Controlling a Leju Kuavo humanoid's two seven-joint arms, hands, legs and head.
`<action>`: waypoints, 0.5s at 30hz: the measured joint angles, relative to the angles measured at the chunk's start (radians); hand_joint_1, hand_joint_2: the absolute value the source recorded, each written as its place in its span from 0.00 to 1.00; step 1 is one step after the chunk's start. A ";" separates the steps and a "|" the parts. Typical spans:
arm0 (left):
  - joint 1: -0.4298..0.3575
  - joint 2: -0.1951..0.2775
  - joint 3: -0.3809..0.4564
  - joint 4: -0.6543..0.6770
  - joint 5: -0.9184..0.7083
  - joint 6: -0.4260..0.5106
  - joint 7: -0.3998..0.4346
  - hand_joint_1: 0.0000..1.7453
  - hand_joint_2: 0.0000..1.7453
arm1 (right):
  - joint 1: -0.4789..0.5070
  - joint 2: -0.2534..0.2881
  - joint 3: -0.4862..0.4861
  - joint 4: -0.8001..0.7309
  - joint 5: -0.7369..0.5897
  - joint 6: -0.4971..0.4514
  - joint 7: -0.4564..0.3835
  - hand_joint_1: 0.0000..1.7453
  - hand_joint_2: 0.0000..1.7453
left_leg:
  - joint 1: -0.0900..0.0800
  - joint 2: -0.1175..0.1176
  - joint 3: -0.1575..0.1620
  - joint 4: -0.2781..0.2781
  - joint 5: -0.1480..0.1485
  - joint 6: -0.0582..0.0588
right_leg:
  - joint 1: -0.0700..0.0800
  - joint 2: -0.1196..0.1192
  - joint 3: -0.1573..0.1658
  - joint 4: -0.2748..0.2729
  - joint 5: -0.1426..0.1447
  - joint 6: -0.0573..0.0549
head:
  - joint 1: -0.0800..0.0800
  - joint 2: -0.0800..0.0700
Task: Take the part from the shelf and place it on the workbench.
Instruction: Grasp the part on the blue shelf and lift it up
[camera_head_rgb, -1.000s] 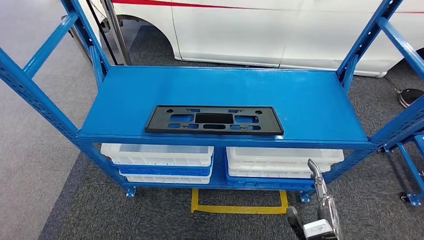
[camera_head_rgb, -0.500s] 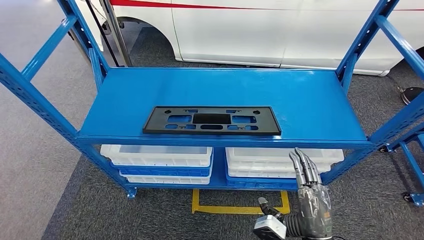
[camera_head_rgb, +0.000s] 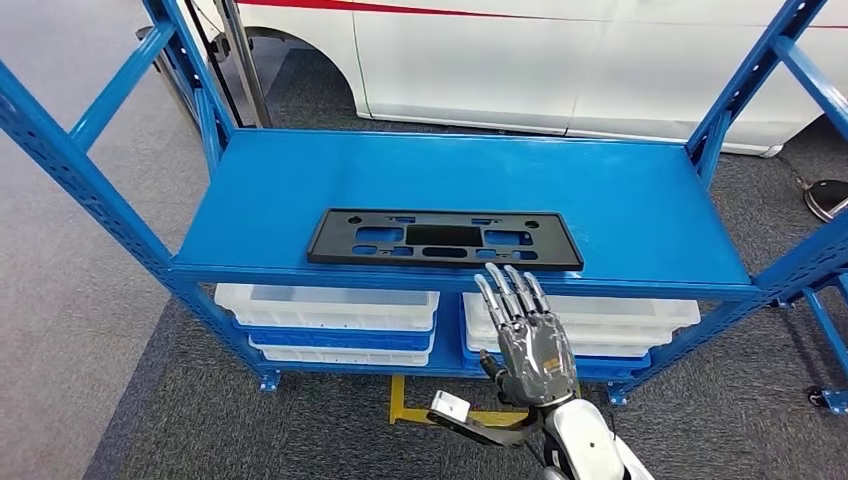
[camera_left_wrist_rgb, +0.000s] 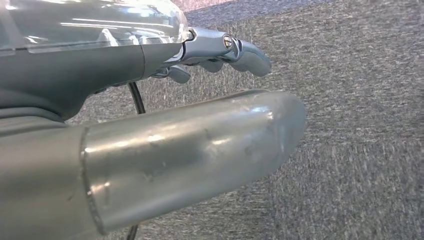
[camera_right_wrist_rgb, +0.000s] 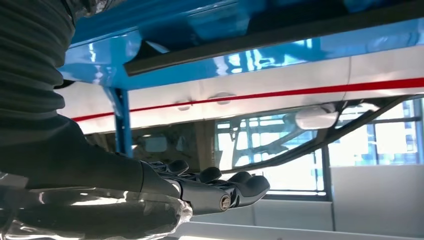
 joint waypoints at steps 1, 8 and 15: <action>-0.014 0.003 0.018 0.015 -0.016 0.004 -0.008 0.00 0.00 | -0.021 0.004 0.016 0.019 -0.004 0.005 0.000 0.00 1.00 | 0.000 0.000 -0.004 0.001 0.001 -0.003 | 0.004 0.000 0.010 -0.031 0.007 -0.005 | 0.000 0.000; -0.064 0.031 0.095 0.083 -0.069 0.024 -0.026 0.00 0.00 | -0.102 0.022 0.096 0.094 -0.029 0.023 -0.003 0.00 1.00 | 0.010 0.003 -0.072 0.139 -0.080 -0.041 | -0.004 -0.006 0.019 -0.065 0.018 -0.022 | -0.001 0.000; -0.101 0.066 0.134 0.157 -0.103 0.036 -0.038 0.00 0.00 | -0.145 0.047 0.155 0.147 -0.084 0.026 -0.002 0.00 1.00 | 0.030 0.004 -0.049 0.070 0.000 -0.064 | -0.008 -0.008 0.016 -0.042 -0.001 -0.010 | -0.001 0.000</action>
